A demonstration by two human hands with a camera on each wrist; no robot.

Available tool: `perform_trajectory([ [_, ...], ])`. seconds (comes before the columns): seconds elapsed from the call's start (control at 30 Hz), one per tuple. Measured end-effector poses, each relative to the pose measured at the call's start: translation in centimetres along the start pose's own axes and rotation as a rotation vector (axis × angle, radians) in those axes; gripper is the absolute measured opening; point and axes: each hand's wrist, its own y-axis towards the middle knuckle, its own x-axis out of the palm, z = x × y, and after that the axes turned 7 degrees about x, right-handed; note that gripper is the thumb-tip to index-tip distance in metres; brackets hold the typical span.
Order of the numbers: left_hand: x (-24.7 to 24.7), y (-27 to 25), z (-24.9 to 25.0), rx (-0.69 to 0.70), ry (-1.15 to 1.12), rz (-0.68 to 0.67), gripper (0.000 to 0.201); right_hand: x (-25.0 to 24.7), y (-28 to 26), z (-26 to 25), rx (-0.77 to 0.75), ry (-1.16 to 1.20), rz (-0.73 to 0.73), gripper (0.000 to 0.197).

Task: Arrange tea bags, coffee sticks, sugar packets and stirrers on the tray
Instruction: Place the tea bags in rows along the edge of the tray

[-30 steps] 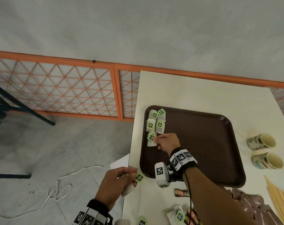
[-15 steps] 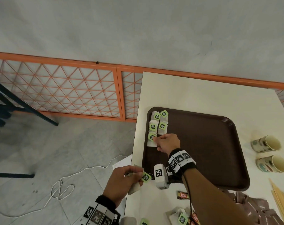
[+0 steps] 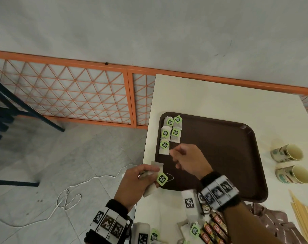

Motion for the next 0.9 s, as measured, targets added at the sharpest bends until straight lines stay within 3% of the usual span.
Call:
perform_trajectory([
  [0.07,0.7,-0.1,0.6,0.031,-0.017,0.004,0.010,-1.0,-3.2,-0.2,0.016,0.040,-0.201,0.030],
  [0.13,1.6,-0.2,0.9,0.056,-0.021,0.014,0.012,-1.5,-5.6,0.2,0.005,0.060,-0.292,0.033],
  [0.27,3.8,-0.7,0.6,0.085,-0.032,0.027,0.016,-1.5,-8.3,1.6,-0.069,0.195,-0.200,0.017],
  [0.43,6.7,-2.1,0.7,-0.026,-0.376,0.039,0.019,-3.5,-10.5,3.2,-0.160,0.067,0.050,0.009],
  [0.53,7.6,-3.2,1.0,-0.113,-0.533,-0.089,0.029,-5.3,-11.9,3.8,-0.180,0.164,-0.018,0.009],
  [0.63,8.7,-4.3,1.5,-0.089,-0.318,-0.200,0.032,-6.4,-13.1,4.3,-0.145,0.376,-0.148,0.013],
  [0.73,10.3,-5.6,2.1,0.013,-0.105,-0.240,0.005,-7.2,-14.3,4.6,-0.122,0.513,-0.240,0.020],
  [0.9,11.9,-7.7,3.0,0.020,0.108,-0.334,0.026,-8.9,-15.3,5.4,-0.076,0.622,-0.215,0.015],
])
